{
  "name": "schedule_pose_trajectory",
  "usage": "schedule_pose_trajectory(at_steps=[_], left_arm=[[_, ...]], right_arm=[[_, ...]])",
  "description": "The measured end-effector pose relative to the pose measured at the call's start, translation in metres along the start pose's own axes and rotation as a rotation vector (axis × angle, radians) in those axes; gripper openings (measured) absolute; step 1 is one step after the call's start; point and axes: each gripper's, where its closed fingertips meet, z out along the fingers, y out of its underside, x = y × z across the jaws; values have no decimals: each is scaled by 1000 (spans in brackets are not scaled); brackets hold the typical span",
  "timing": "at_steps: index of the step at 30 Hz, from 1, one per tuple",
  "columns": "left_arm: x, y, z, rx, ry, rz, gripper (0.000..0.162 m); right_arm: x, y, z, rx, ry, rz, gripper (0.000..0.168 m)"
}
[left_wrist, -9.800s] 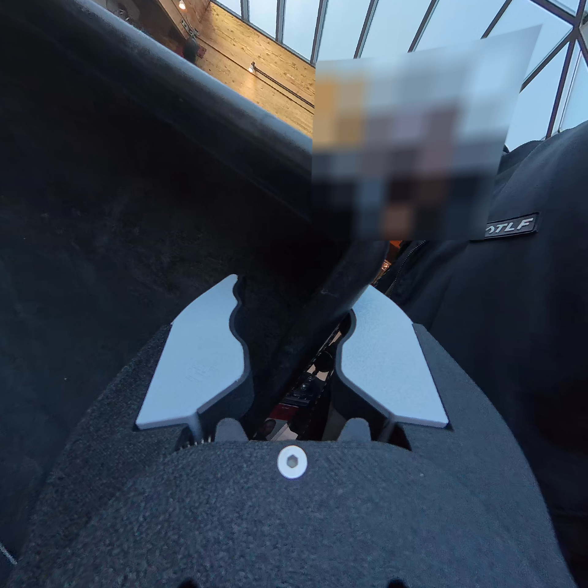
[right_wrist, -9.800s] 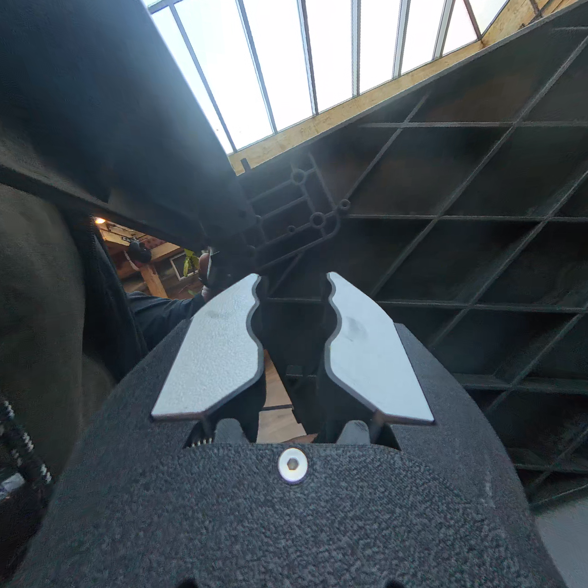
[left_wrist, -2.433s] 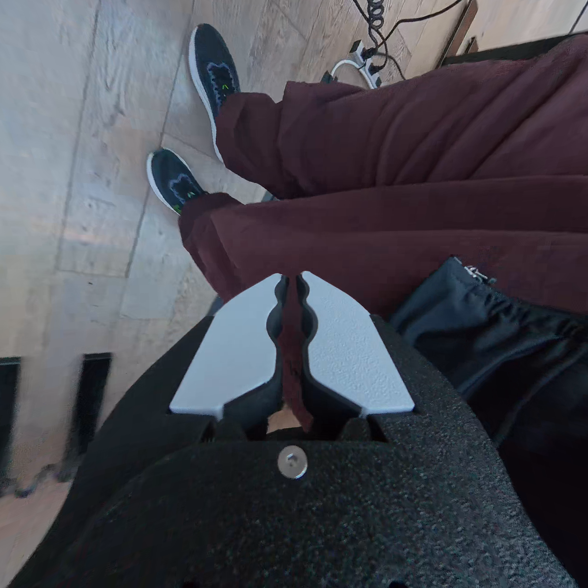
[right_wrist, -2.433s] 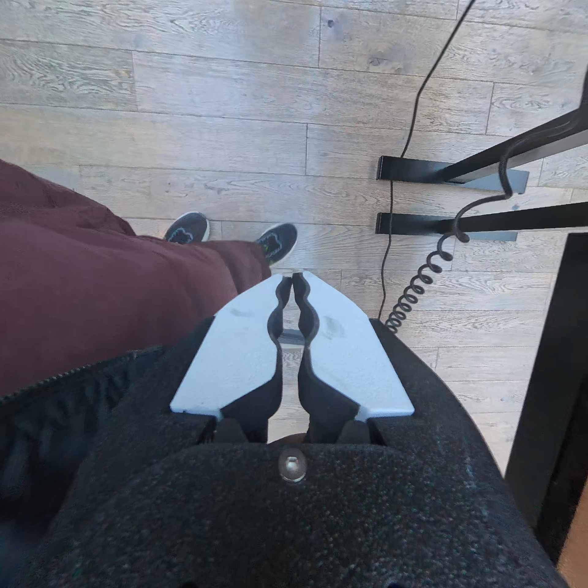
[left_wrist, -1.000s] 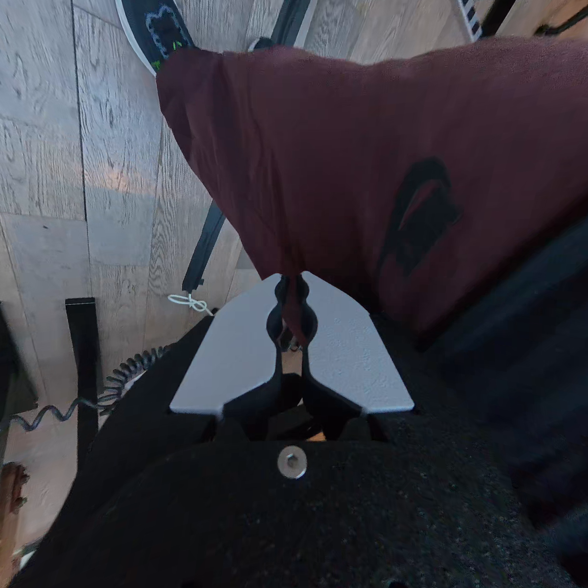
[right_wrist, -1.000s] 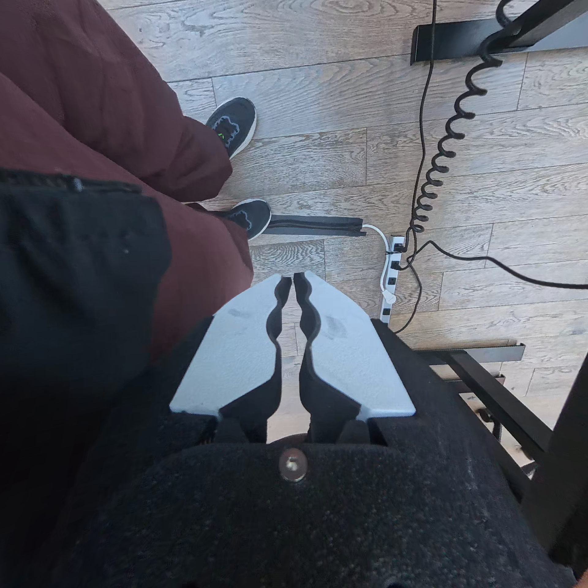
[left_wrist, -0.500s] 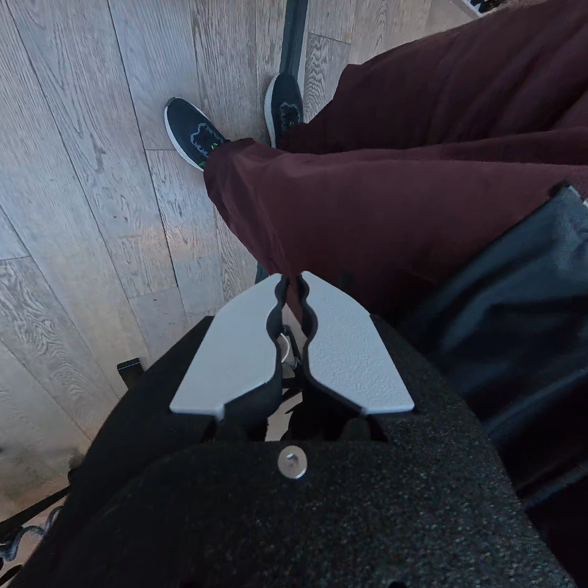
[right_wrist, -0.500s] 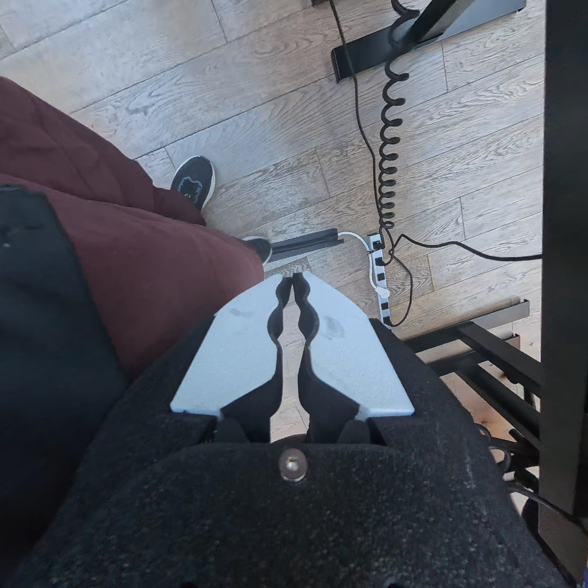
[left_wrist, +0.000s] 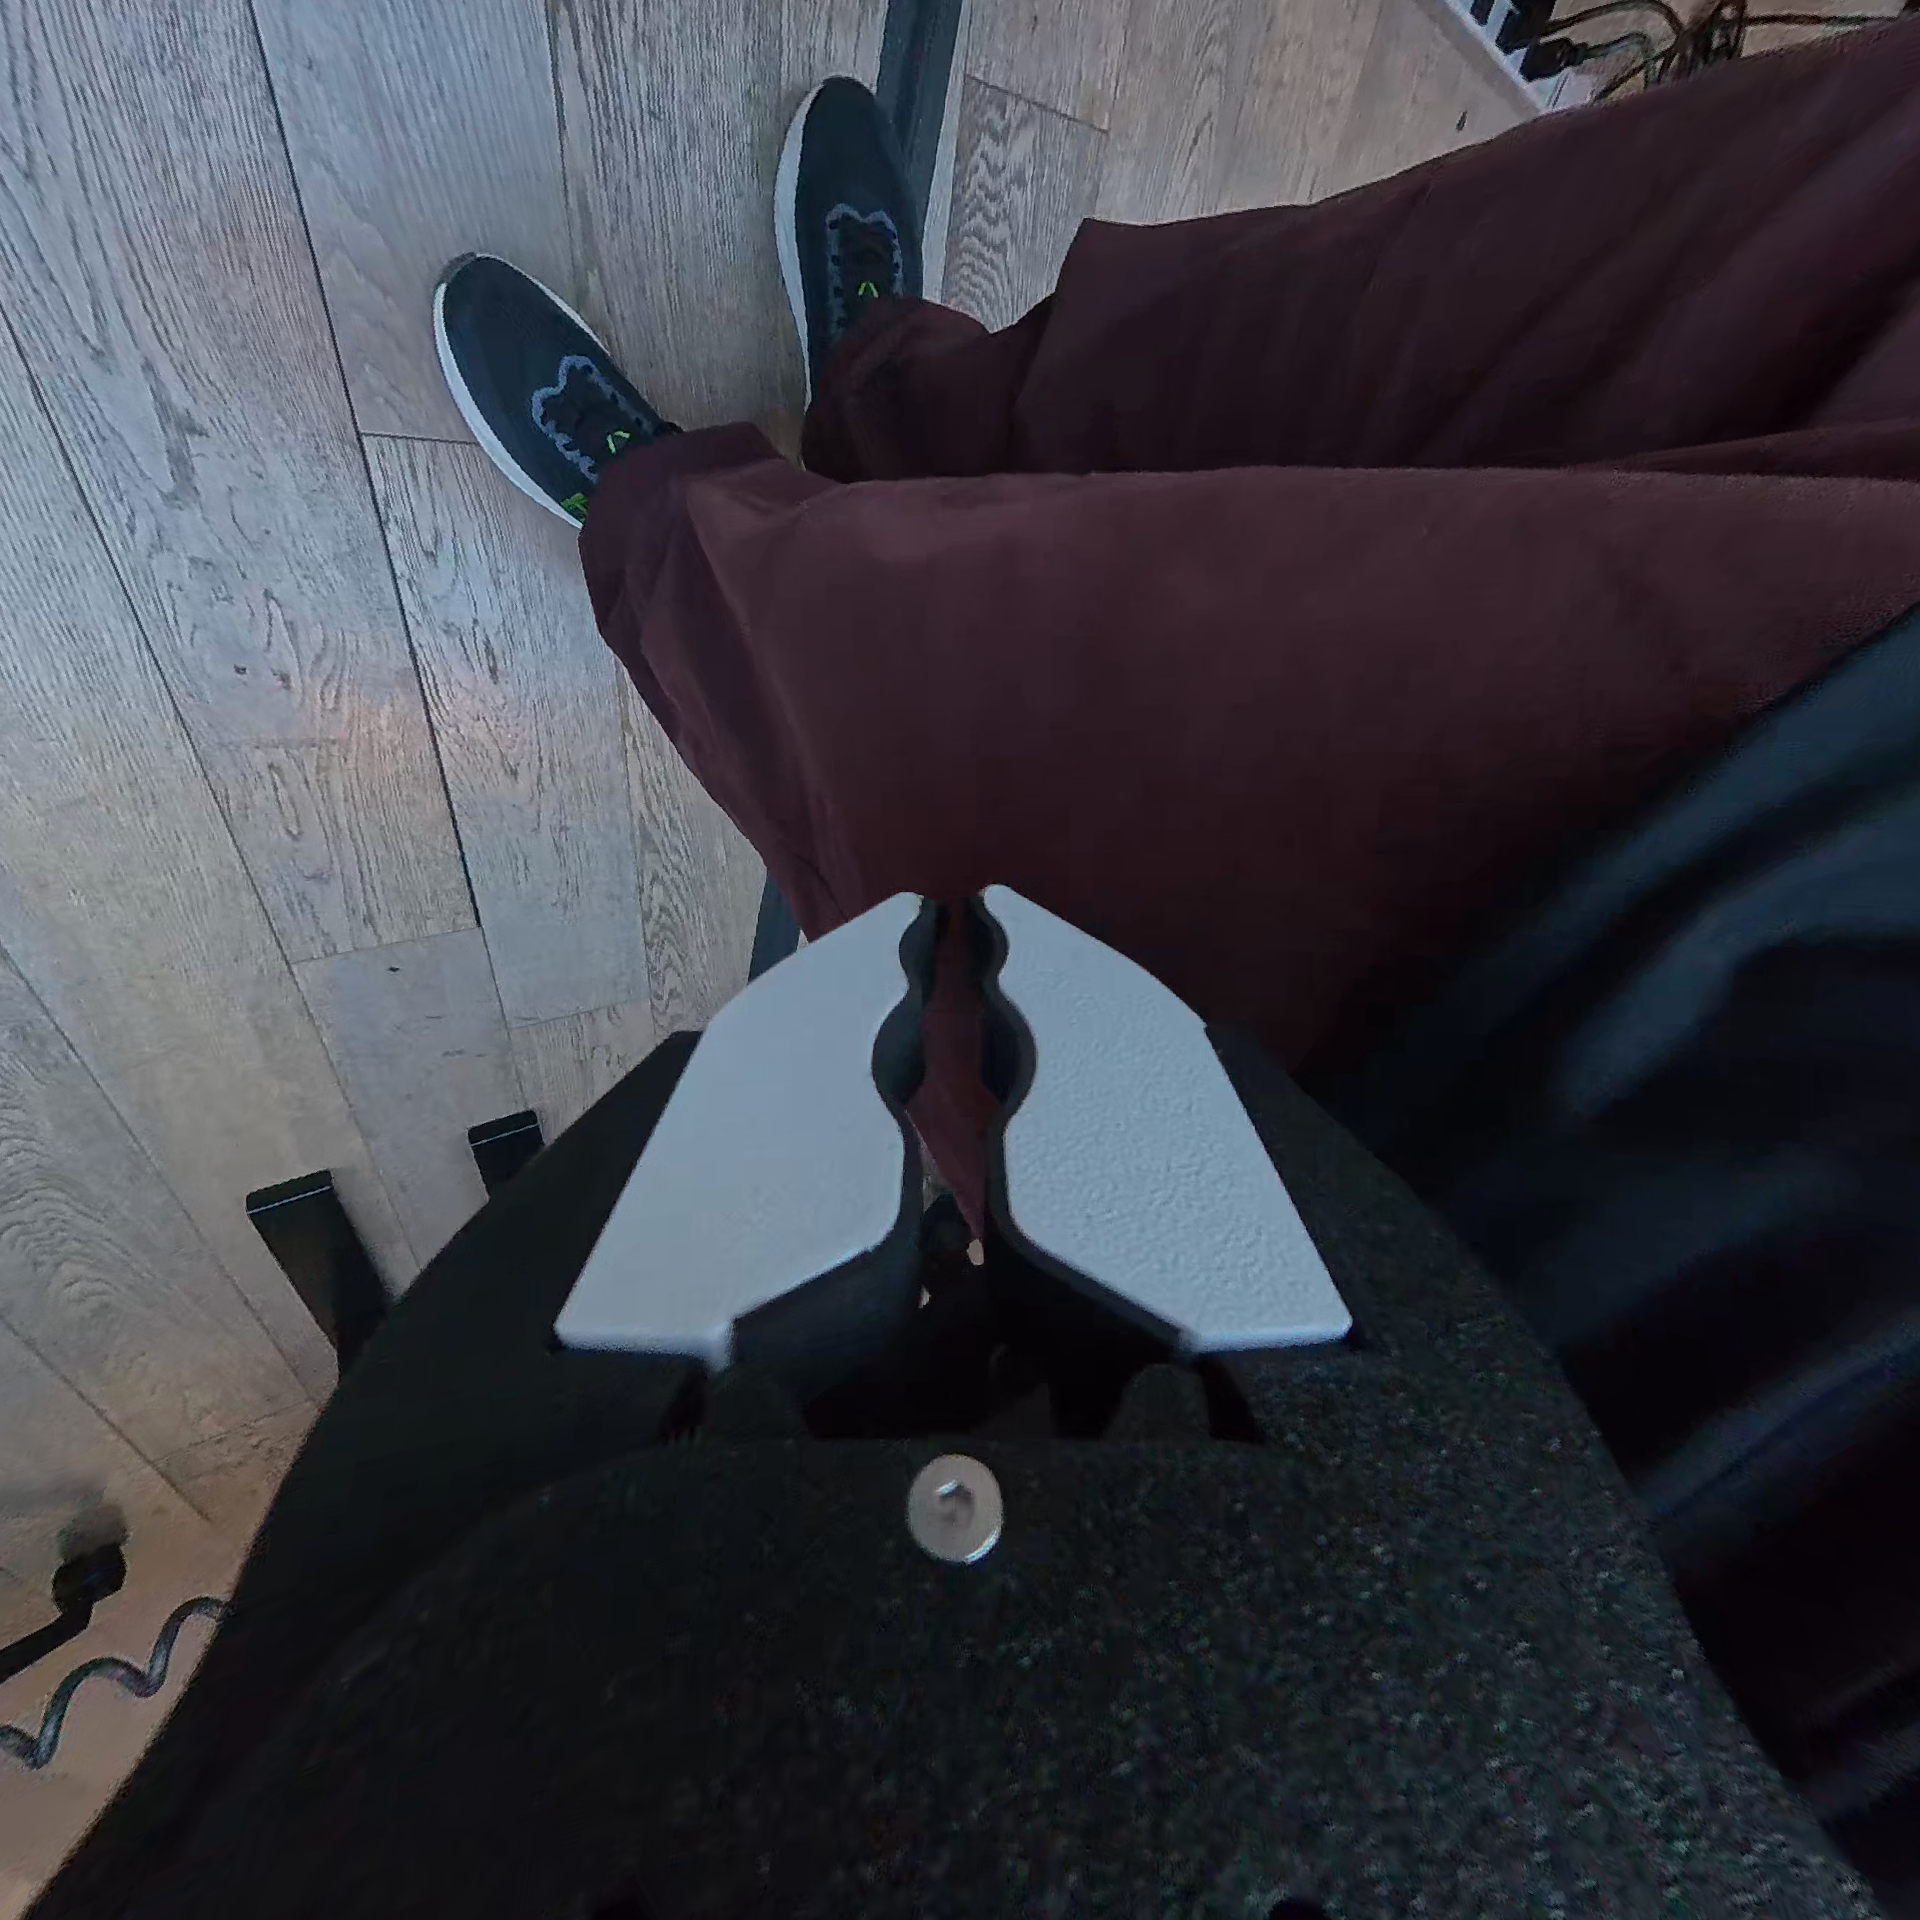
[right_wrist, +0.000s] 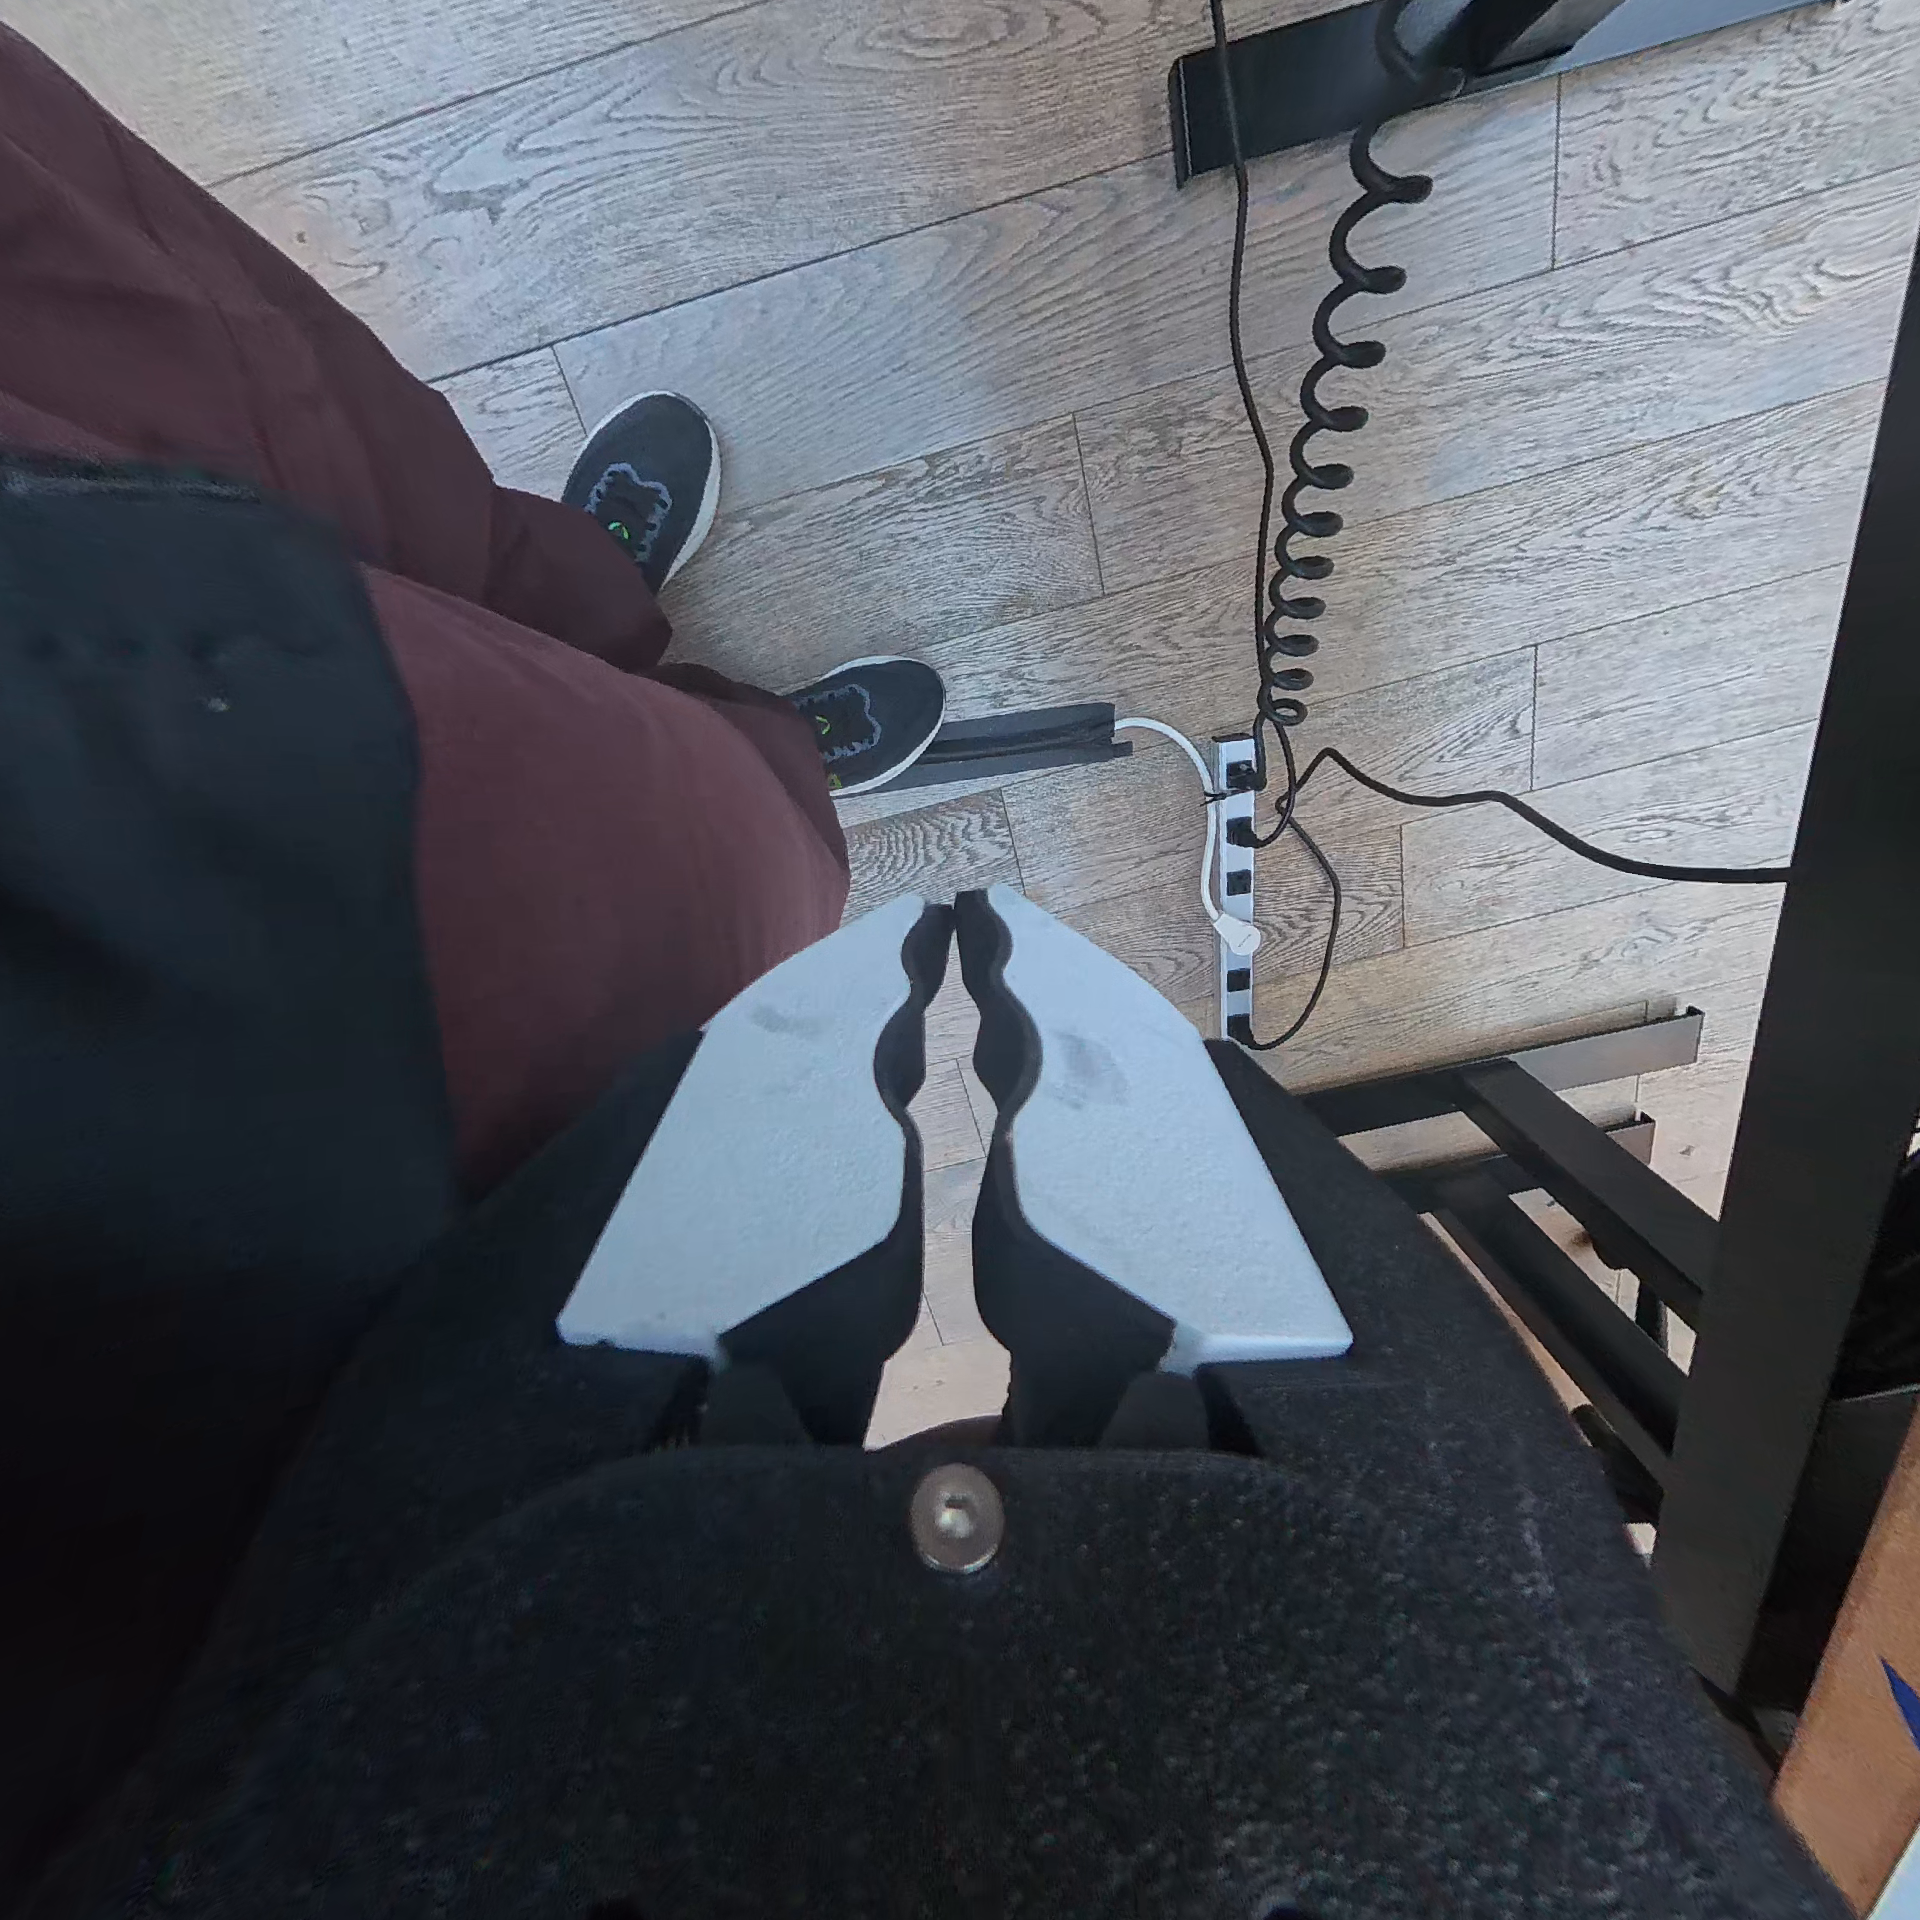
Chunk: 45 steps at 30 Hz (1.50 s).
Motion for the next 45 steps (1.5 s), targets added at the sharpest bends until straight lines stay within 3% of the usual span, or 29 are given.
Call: schedule_pose_trajectory(at_steps=[20, 27, 38, 45], left_arm=[[19, -16, 9, 21, 21, -22, 6], [23, -28, 11, 112, 46, -73, 6], [16, 0, 26, 128, 90, -176, 6], [13, -3, 21, 122, 80, -143, 6]], right_arm=[[8, 9, 5, -15, -29, -35, 6], [14, 5, -1, -47, -38, -143, 7], [18, -29, -8, -9, -23, -191, 8], [6, -27, -5, -4, -30, -174, 7]])
